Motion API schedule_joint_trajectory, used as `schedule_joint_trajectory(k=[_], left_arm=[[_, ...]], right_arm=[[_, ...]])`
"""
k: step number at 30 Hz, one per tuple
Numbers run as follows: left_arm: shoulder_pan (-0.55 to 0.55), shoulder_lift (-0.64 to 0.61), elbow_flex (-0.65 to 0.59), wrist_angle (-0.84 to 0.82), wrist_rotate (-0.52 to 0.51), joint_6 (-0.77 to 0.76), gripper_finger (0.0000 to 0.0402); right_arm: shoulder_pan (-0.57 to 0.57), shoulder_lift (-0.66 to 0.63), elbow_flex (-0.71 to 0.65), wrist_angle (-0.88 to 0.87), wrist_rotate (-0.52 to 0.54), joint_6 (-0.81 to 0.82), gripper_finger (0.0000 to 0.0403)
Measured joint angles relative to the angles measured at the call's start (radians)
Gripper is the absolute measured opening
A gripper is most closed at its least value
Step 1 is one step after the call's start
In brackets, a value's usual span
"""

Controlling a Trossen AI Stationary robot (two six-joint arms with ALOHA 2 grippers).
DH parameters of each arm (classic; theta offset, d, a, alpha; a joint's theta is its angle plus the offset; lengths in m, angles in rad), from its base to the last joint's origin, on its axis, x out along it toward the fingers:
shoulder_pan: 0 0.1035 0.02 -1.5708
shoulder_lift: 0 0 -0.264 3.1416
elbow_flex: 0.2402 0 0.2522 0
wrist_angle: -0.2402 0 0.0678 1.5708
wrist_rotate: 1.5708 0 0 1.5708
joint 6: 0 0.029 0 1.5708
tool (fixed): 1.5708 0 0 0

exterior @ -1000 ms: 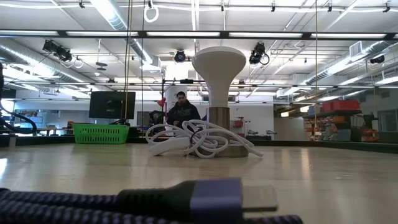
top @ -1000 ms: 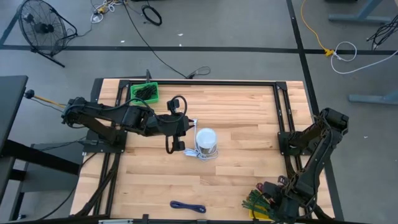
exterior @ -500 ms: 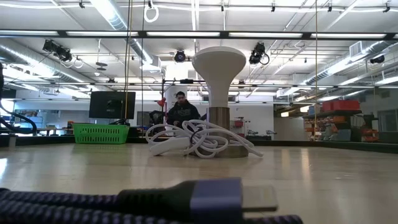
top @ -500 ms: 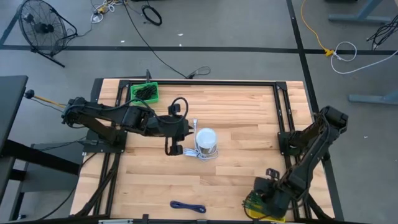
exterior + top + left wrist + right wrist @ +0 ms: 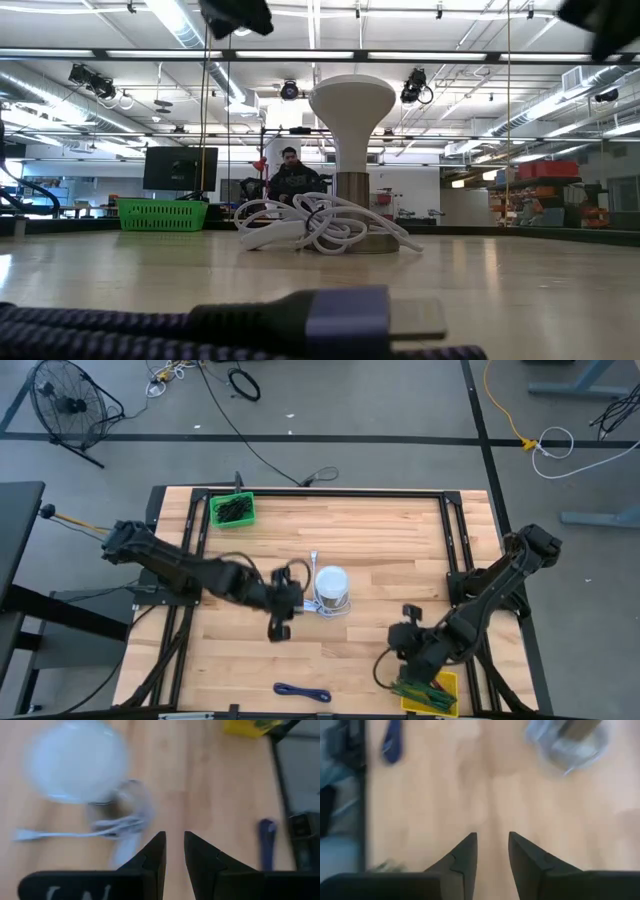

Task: Pick & Place USB Port
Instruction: Put the violet black charger cable into the yellow basket

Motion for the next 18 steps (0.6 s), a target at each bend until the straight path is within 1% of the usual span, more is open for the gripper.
schedule_joint_trajectory(k=[3,5,7,9,13,14,16,18], left_arm=[[-0.065,0.003,-0.105,0.124,0.012,-0.083,0.0073],[-0.107,0.013,-0.168,0.245,0.015,-0.143,0.0073],[-0.153,0.015,-0.227,0.307,0.017,-0.2,0.0073],[-0.189,0.036,-0.266,0.41,0.022,-0.253,0.0073],[-0.26,0.077,-0.314,0.469,0.017,-0.344,0.0073],[-0.276,0.087,-0.322,0.462,0.012,-0.359,0.0073],[-0.305,0.126,-0.322,0.464,-0.004,-0.398,0.0073],[-0.326,0.179,-0.321,0.458,0.002,-0.436,0.0073]], right_arm=[[-0.048,0.0,0.0,0.015,0.099,-0.078,0.0109],[-0.08,0.0,0.0,0.02,0.159,-0.113,0.0109],[-0.115,-0.003,0.0,0.046,0.208,-0.146,0.0109],[-0.146,-0.006,0.0,0.057,0.242,-0.178,0.0109],[-0.196,-0.014,0.0,0.089,0.253,-0.244,0.0109],[-0.206,-0.016,0.0,0.096,0.252,-0.256,0.0109],[-0.224,-0.018,0.0,0.125,0.253,-0.267,0.0109],[-0.243,-0.022,-0.001,0.14,0.25,-0.288,0.011]])
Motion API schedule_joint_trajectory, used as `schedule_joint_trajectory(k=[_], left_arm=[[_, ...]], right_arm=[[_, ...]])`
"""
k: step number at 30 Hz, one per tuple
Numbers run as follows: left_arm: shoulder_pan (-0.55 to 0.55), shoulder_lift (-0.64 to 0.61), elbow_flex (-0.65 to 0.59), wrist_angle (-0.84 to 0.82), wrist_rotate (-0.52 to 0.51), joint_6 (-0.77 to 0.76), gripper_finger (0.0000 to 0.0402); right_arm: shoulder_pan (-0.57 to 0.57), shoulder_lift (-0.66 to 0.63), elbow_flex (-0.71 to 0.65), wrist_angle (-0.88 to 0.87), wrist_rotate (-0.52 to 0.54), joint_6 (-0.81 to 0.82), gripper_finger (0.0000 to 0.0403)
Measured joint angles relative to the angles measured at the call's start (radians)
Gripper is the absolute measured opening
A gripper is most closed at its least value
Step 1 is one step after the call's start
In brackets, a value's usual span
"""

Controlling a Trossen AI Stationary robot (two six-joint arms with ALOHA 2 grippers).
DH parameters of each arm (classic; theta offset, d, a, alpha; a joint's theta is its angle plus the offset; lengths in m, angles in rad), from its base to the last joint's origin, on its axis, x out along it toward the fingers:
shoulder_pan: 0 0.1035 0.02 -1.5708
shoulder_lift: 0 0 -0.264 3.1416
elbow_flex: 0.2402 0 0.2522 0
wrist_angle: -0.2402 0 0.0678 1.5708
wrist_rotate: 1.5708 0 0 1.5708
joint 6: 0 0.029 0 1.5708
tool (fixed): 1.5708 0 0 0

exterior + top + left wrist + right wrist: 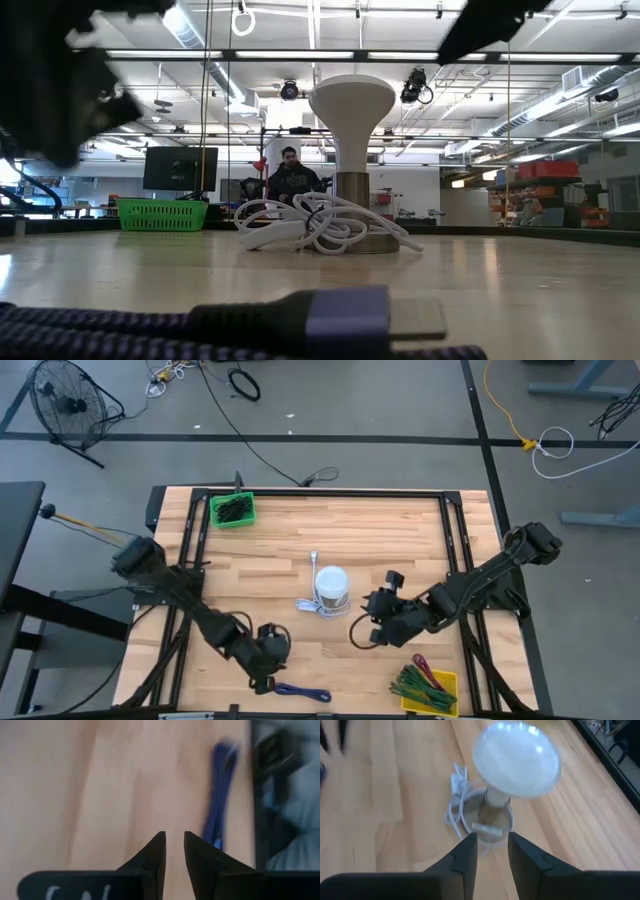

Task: Pick & Place USB Port
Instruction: Put the violet black charger cable into the yellow basket

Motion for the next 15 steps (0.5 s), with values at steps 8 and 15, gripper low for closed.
schedule_joint_trajectory(k=[8,15], left_arm=[[-0.041,0.15,-0.001,0.155,0.159,-0.087,0.0073],[-0.06,0.163,0.001,0.261,0.175,-0.098,0.0073]], right_arm=[[-0.061,-0.006,0.001,0.08,-0.008,-0.075,0.011],[-0.092,-0.006,0.001,0.1,-0.011,-0.117,0.011]])
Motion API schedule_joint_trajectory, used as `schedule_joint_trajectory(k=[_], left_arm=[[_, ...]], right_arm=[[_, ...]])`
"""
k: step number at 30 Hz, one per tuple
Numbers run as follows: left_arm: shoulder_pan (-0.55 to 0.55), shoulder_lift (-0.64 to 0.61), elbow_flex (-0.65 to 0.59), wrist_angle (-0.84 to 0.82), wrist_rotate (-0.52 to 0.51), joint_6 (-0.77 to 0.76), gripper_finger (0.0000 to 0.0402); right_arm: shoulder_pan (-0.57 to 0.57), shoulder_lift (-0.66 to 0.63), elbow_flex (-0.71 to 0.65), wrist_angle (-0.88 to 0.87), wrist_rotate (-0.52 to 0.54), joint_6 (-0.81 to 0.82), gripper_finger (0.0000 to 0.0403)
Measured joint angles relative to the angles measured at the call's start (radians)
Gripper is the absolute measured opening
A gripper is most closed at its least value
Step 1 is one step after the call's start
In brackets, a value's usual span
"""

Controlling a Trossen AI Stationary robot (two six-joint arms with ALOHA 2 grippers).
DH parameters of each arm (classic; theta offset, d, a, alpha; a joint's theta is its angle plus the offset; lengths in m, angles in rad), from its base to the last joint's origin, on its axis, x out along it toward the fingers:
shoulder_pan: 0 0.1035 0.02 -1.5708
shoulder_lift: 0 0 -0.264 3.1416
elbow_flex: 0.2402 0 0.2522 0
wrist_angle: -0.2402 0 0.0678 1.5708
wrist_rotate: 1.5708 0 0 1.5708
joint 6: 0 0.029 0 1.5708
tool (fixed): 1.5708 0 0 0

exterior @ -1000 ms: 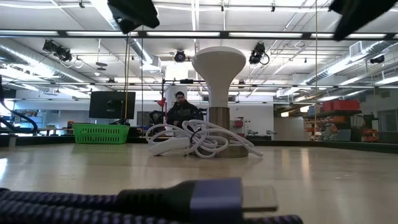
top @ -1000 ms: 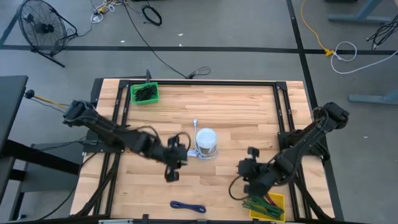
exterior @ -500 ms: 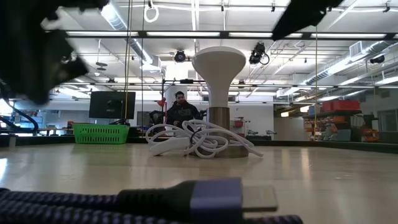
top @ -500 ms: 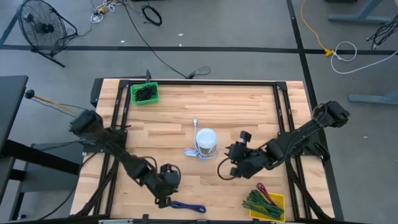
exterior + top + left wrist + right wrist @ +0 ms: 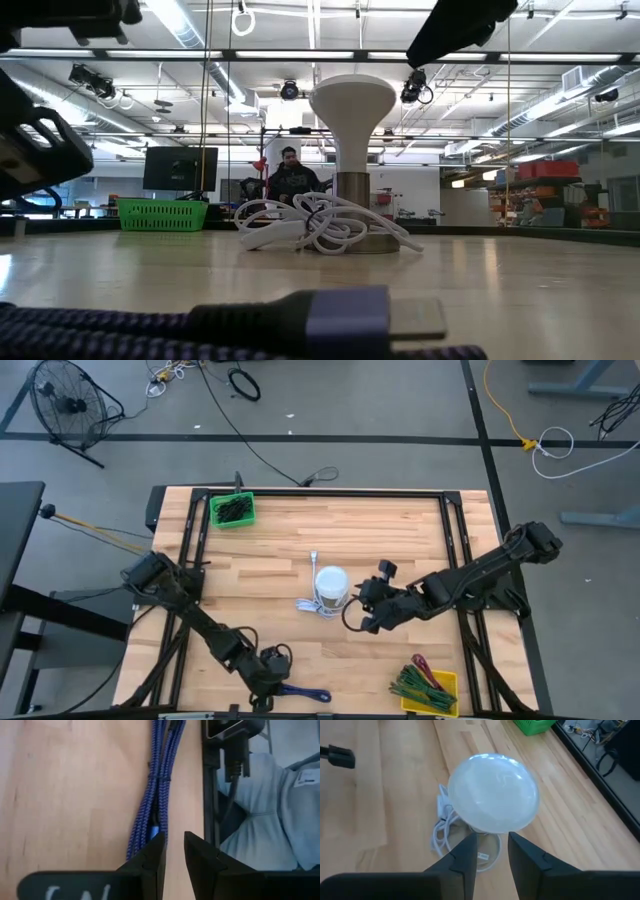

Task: Pick & Place USB Port
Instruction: Put the violet black charger cable into the yellow basket

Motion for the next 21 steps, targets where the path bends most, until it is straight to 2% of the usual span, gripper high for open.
schedule_joint_trajectory(k=[12,15,18,21], left_arm=[[0.005,0.035,0.001,-0.04,-0.016,-0.066,0.007],[0.009,0.046,0.002,-0.039,-0.024,-0.069,0.0052],[0.012,0.057,0.003,-0.031,-0.003,-0.08,0.0016],[0.012,0.062,0.005,-0.034,-0.004,-0.095,0.0008]], right_arm=[[-0.001,0.0,0.0,0.001,0.0,-0.018,0.011],[-0.001,0.0,0.0,0.0,0.0,-0.028,0.011],[-0.001,0.0,0.0,0.0,0.001,-0.033,0.011],[-0.001,0.0,0.0,-0.004,0.001,-0.034,0.011]])
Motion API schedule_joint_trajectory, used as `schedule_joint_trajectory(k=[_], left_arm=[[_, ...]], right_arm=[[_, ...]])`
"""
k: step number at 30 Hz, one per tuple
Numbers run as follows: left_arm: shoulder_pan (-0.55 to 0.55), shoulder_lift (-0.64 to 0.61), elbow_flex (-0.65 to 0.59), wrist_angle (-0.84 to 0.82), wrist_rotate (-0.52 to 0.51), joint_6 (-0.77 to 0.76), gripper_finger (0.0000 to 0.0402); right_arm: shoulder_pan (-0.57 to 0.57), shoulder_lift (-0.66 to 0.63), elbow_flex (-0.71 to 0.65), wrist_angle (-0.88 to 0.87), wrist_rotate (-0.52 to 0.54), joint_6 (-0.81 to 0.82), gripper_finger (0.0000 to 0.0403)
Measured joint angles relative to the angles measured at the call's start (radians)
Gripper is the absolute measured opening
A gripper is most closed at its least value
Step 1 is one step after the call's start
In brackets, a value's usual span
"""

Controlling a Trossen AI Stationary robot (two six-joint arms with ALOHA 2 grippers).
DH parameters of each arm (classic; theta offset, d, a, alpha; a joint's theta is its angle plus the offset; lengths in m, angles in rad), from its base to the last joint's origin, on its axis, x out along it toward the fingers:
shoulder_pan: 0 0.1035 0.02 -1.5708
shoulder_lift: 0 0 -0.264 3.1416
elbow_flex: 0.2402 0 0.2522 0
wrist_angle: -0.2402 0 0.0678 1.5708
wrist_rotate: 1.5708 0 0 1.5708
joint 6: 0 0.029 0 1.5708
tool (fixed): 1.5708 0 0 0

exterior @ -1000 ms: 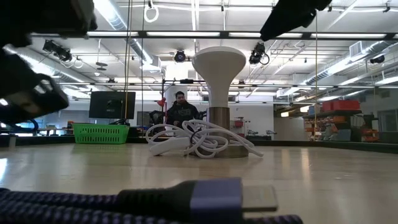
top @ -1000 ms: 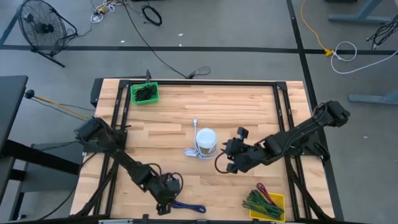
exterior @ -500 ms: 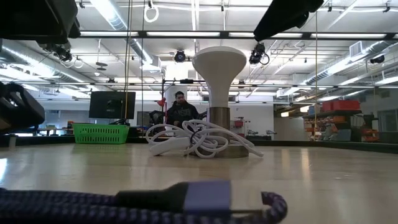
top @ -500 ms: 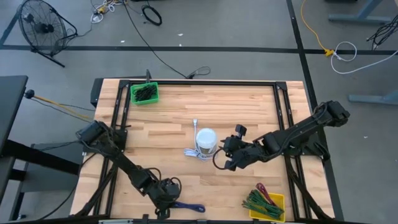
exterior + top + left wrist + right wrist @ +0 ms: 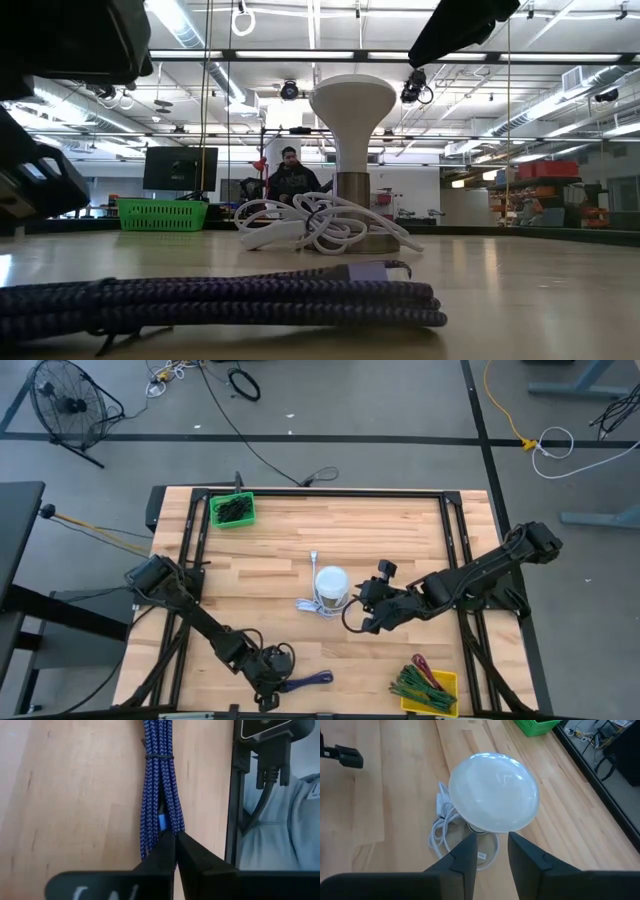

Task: Pick & Place USB Port
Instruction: Put the violet black charger cable into the yellow basket

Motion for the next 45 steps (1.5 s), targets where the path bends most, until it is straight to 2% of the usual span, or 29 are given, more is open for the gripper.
schedule_joint_trajectory(k=[3,10,17,23,27,34,41,45], left_arm=[[0.006,-0.006,0.002,0.002,-0.022,0.024,0.0006],[0.053,-0.034,0.093,-0.178,-0.075,0.153,0.0003],[0.074,-0.035,0.265,-0.506,-0.141,0.251,0.0001],[0.078,-0.038,0.43,-0.794,-0.264,0.292,0.0001],[0.089,-0.039,0.529,-0.982,-0.346,0.297,0.0001],[0.144,-0.04,0.62,-1.06,-0.375,0.413,0.0001],[0.192,-0.039,0.741,-1.167,-0.409,0.522,0.0001],[0.214,-0.04,0.795,-1.201,-0.435,0.587,0.0001]], right_arm=[[0.0,0.0,0.0,-0.008,0.001,-0.007,0.011],[0.0,0.0,0.0,-0.008,0.001,-0.017,0.011],[0.0,0.0,0.0,-0.037,0.001,-0.017,0.011],[0.0,0.0,0.0,-0.071,0.008,-0.018,0.011],[-0.001,0.0,0.0,-0.041,-0.044,-0.045,0.011],[-0.001,0.0,0.0,0.149,-0.235,-0.207,0.011],[-0.002,0.0,0.0,0.205,-0.297,-0.24,0.011],[-0.006,0.0,0.0,0.231,-0.28,-0.251,0.0125]])
